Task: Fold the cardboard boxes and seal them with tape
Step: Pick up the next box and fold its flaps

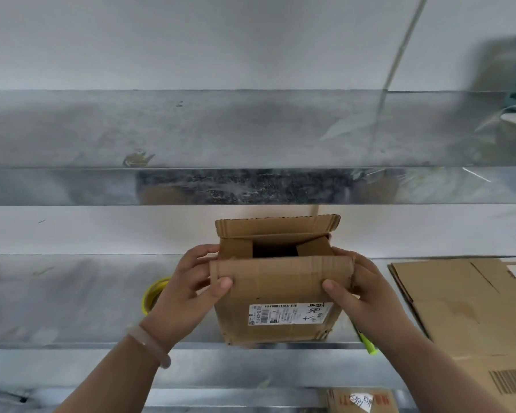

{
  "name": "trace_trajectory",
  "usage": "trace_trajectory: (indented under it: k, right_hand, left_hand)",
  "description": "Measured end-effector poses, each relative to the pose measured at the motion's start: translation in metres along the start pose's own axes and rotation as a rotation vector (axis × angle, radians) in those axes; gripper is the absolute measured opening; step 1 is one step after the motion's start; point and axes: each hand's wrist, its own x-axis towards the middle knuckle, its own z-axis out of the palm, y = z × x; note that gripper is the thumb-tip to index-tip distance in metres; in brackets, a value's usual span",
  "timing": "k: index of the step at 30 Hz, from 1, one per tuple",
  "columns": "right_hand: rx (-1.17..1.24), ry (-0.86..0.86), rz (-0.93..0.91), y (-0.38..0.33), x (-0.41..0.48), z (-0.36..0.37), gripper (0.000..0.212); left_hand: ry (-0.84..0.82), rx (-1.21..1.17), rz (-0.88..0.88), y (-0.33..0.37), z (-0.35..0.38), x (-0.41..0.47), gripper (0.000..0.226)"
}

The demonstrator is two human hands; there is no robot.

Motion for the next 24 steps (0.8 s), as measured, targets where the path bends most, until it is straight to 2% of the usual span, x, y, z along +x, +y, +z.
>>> trace_trajectory:
  k: [2, 3, 4, 6, 8, 9, 10, 12, 14, 15, 16, 24]
  right_hand:
    - [0.008, 0.004, 0.063, -0.003, 0.004, -0.002, 0.035]
    - [0.049, 0.003, 0.092, -0.004, 0.007, -0.004, 0.048]
    - [0.087, -0.019, 0.114, -0.004, 0.011, -0.007, 0.068]
    - [0.045, -0.115, 0.115, -0.005, 0.02, -0.014, 0.109]
    - [-0.046, -0.213, 0.067, -0.005, 0.03, -0.022, 0.129]
    - [-0.083, -0.246, 0.045, -0.007, 0.036, -0.025, 0.132]
    - [-0.119, -0.267, 0.023, -0.009, 0.04, -0.027, 0.131]
    - [-0.2, -0.268, -0.023, -0.008, 0.043, -0.029, 0.118]
    - [-0.298, -0.239, -0.068, -0.006, 0.039, -0.027, 0.078]
    - [-0.365, -0.226, -0.088, -0.006, 0.036, -0.025, 0.062]
    - [-0.435, -0.216, -0.105, -0.007, 0.032, -0.023, 0.058]
    - [-0.769, -0.255, -0.219, -0.006, 0.026, -0.006, 0.085]
  left_hand:
    - [0.082, 0.095, 0.033, 0.011, 0.005, -0.003, 0.006]
    - [0.107, 0.078, 0.013, 0.015, 0.008, -0.003, 0.012]
    - [0.117, 0.057, -0.016, 0.013, 0.009, 0.001, 0.026]
    - [0.087, 0.068, -0.071, 0.013, 0.004, 0.009, 0.068]
    - [0.011, 0.061, -0.098, 0.01, -0.001, 0.017, 0.105]
    - [-0.03, 0.052, -0.094, 0.013, -0.004, 0.02, 0.111]
    - [-0.064, 0.041, -0.085, 0.015, -0.006, 0.023, 0.108]
    - [-0.086, 0.081, -0.021, 0.018, -0.009, 0.027, 0.08]
    - [-0.101, 0.147, 0.046, 0.014, -0.01, 0.026, 0.048]
    - [-0.108, 0.164, 0.063, 0.01, -0.009, 0.024, 0.041]
    - [-0.111, 0.184, 0.078, 0.006, -0.007, 0.022, 0.037]
    - [-0.102, 0.276, 0.097, 0.008, -0.004, 0.019, 0.04]
